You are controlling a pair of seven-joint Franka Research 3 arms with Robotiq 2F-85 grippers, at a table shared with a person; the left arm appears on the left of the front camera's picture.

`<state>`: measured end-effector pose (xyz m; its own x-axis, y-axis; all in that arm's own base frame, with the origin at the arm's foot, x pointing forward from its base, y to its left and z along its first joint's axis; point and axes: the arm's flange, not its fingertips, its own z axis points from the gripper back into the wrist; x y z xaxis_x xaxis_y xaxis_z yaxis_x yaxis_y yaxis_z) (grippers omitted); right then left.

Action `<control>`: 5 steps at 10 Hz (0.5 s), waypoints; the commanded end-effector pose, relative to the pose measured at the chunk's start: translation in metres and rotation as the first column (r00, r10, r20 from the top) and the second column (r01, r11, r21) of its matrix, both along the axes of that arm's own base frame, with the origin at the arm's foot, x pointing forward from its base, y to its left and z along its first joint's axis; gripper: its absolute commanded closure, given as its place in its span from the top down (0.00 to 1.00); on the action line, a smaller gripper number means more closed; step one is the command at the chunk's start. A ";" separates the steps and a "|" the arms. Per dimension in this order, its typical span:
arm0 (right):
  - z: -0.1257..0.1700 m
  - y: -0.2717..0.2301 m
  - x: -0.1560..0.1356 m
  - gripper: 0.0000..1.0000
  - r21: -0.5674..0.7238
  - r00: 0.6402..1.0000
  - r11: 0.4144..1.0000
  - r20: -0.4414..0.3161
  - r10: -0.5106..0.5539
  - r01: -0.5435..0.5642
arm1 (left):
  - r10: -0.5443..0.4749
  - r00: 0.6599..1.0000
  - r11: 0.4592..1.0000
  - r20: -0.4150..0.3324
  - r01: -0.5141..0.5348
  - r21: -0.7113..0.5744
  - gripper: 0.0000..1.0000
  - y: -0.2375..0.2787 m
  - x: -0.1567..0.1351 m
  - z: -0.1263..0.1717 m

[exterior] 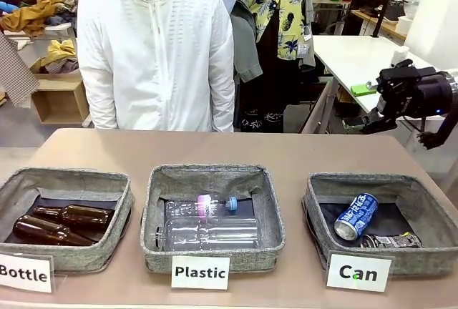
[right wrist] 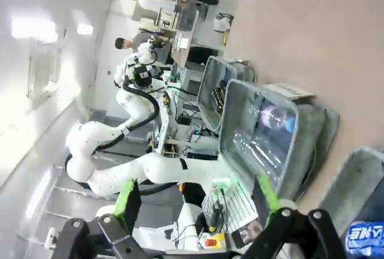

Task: Sort the can waste into the basket.
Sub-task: Pick up the can waste from the table and place it in the right Fabric basket.

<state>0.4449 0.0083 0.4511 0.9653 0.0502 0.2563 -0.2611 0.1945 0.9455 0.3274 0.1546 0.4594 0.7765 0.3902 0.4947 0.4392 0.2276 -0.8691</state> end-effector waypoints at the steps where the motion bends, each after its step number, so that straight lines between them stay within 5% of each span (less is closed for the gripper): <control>1: 0.010 0.010 -0.010 1.00 -0.119 0.992 0.989 0.078 0.098 -0.089 | 0.009 1.000 1.000 0.013 -0.008 -0.008 1.00 -0.002 -0.001 0.001; 5: 0.010 0.010 -0.010 1.00 -0.119 0.992 0.989 0.078 0.098 -0.089 | 0.009 1.000 1.000 0.013 -0.008 -0.008 1.00 -0.002 -0.001 0.001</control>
<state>0.4340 0.0229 0.4610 0.9376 0.1749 0.3006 -0.3391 0.2676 0.9019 0.3274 0.1546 0.4594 0.7765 0.3902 0.4947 0.4393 0.2276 -0.8690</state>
